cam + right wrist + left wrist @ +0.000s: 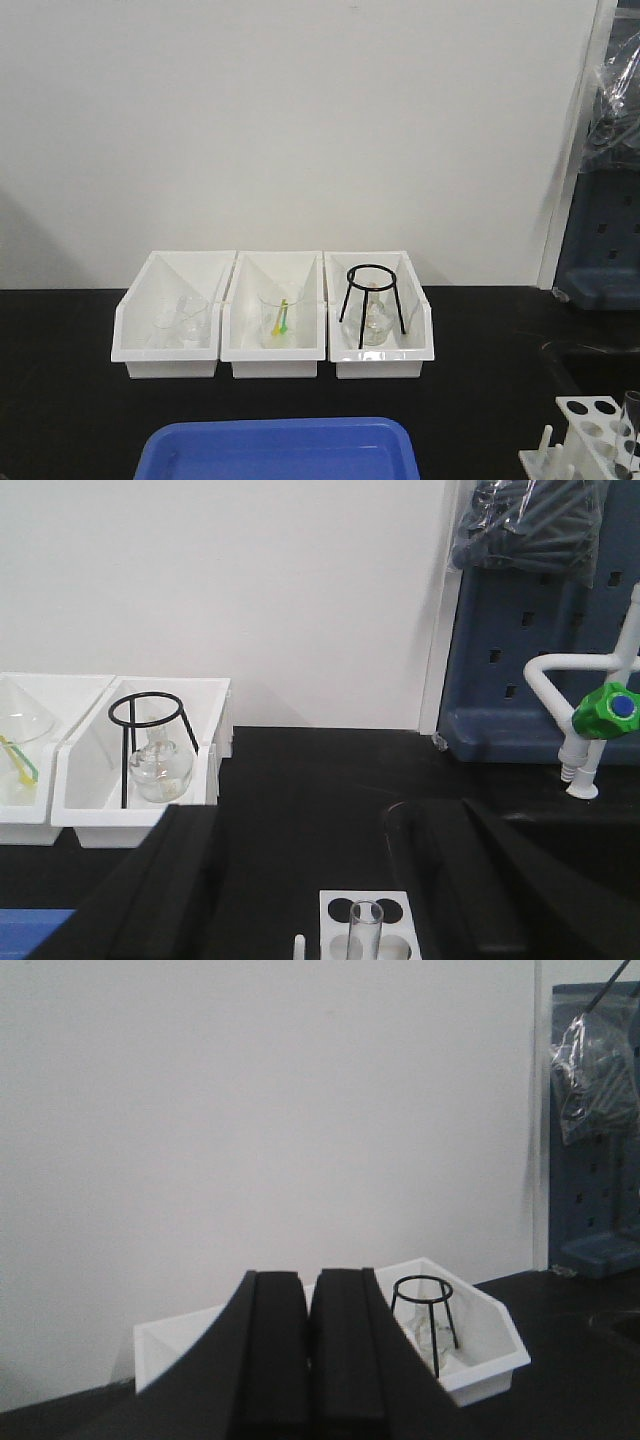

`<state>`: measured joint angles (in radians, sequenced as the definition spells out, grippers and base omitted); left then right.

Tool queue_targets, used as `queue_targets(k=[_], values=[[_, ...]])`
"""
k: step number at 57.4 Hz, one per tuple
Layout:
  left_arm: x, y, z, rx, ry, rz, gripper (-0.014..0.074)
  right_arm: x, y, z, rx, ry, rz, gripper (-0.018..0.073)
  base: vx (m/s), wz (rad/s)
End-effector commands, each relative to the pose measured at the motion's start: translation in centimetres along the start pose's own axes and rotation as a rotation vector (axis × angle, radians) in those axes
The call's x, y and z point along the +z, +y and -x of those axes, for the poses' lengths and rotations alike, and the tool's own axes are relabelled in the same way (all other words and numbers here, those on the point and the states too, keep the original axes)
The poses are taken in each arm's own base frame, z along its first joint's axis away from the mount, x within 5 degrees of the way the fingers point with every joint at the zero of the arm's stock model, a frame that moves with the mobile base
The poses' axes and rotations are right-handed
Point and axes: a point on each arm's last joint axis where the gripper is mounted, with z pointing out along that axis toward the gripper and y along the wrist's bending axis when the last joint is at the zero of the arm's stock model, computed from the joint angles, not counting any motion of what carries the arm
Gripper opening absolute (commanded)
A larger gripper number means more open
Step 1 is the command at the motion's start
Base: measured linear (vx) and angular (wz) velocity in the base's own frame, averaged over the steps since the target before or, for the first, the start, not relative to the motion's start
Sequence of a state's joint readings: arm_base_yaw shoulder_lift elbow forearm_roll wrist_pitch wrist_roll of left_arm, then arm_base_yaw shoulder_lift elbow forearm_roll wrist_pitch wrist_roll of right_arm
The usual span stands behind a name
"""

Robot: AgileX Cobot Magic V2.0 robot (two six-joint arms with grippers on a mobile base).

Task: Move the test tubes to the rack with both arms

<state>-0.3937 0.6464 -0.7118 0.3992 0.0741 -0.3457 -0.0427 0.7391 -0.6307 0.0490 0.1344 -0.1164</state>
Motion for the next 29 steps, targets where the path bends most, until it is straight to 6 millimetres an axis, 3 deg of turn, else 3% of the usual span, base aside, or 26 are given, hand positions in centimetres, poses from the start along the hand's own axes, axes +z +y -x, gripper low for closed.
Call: queue_targets(k=[1,29], values=[[-0.99,0.12,1.21,-0.016,-0.042,0.006,0.0044,-0.36,-0.3,1.9,-0.016,-0.116,-0.022,0.0477,0.0,0.0],[-1.24,0.31,0.52,-0.016,0.016,0.027,0.0043,-0.36,-0.3,1.9,-0.016,-0.116,-0.022,0.0477,0.0,0.0]])
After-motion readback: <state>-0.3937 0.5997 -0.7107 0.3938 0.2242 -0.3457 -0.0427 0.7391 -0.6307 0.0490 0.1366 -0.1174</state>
